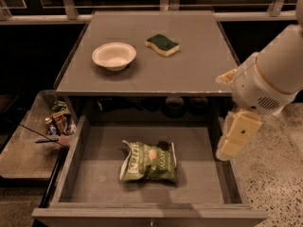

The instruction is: Pick green jalapeno chip bag from top drawer and place on counter

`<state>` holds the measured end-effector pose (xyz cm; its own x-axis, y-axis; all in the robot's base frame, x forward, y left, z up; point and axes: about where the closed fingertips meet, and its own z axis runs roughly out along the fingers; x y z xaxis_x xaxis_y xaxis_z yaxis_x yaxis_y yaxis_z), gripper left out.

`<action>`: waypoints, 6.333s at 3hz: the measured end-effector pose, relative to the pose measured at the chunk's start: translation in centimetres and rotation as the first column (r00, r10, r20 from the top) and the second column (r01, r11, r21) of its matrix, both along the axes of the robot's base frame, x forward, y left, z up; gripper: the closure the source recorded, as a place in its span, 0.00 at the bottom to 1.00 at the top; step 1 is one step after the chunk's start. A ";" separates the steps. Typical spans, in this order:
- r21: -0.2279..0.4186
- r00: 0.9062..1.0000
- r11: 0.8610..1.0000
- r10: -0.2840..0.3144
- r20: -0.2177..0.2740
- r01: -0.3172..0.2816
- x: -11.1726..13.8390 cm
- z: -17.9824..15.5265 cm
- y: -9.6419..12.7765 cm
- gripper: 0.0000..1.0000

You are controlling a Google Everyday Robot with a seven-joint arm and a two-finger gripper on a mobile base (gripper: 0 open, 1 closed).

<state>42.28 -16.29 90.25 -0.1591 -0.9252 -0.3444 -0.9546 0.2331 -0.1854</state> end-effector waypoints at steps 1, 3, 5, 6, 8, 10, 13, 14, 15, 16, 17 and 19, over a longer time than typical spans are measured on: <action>0.063 0.999 0.998 -0.015 0.052 0.012 1.1 -3.3 0.6 0.00; 0.066 0.995 0.998 -0.031 0.098 0.025 2.8 -5.2 1.3 0.00; 0.083 0.999 0.996 -0.020 0.027 0.017 1.3 -9.6 3.6 0.00; 0.104 1.000 0.994 -0.027 -0.003 0.027 0.7 -12.2 4.3 0.00; 0.154 0.998 0.986 -0.065 0.013 0.062 1.9 -17.1 5.8 0.00; 0.169 0.997 0.983 -0.072 -0.028 0.076 3.5 -20.9 8.0 0.00; 0.226 0.995 0.969 -0.095 -0.025 0.098 5.5 -24.5 10.4 0.00; 0.255 0.997 0.963 -0.077 -0.034 0.083 5.1 -26.4 12.2 0.00; 0.264 0.997 0.962 -0.060 -0.046 0.070 4.4 -28.7 13.8 0.00; 0.272 0.997 0.959 -0.073 -0.040 0.081 4.9 -30.9 14.3 0.00; 0.275 0.997 0.958 -0.076 -0.034 0.082 5.1 -30.8 14.4 0.18; 0.275 0.997 0.958 -0.076 -0.034 0.082 5.1 -30.8 14.4 0.66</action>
Offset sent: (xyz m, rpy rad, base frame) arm 0.0454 0.0172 -0.0804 0.0545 -0.1260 -0.0446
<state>47.37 -1.90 59.42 -0.2389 -0.7791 -0.5796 -0.9344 0.3469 -0.0812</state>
